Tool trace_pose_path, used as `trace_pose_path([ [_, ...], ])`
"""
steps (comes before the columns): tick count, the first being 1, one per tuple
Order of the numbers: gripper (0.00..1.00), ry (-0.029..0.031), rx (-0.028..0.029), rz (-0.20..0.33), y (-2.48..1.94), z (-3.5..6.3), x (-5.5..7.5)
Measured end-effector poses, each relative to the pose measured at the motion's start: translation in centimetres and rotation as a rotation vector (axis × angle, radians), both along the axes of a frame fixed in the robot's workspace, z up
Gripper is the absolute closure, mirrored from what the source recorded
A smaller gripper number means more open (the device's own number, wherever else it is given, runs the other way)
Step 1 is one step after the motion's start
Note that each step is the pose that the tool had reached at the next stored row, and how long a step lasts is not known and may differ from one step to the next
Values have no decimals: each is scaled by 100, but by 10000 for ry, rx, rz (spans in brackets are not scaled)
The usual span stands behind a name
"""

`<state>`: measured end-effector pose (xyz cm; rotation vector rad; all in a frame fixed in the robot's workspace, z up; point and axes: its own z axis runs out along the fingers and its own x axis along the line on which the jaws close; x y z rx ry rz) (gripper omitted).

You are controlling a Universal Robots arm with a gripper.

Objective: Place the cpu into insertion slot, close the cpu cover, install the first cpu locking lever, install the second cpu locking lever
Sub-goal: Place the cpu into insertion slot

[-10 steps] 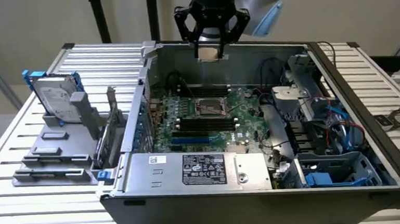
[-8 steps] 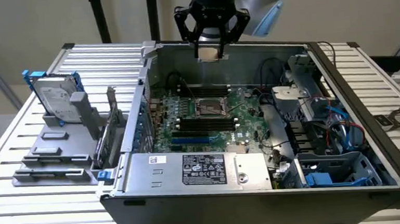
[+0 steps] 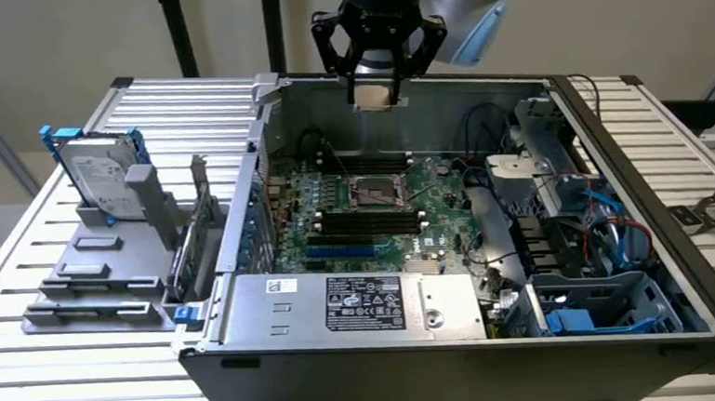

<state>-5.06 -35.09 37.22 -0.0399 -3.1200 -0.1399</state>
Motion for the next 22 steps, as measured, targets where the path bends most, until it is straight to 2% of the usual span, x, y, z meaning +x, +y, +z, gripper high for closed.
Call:
trace_pose_path([
  [2, 45, -2, -6, -1, 20, -11, 3],
  [4, 45, -2, -36, 0, 65, -37, 40],
  [8, 45, -1, -111, 0, 142, -88, 134],
  [13, 45, -1, -210, 0, 205, -155, 207],
  [16, 45, 0, -314, -32, 217, -182, 241],
  [22, 45, 19, -324, -1039, 217, -205, 242],
])
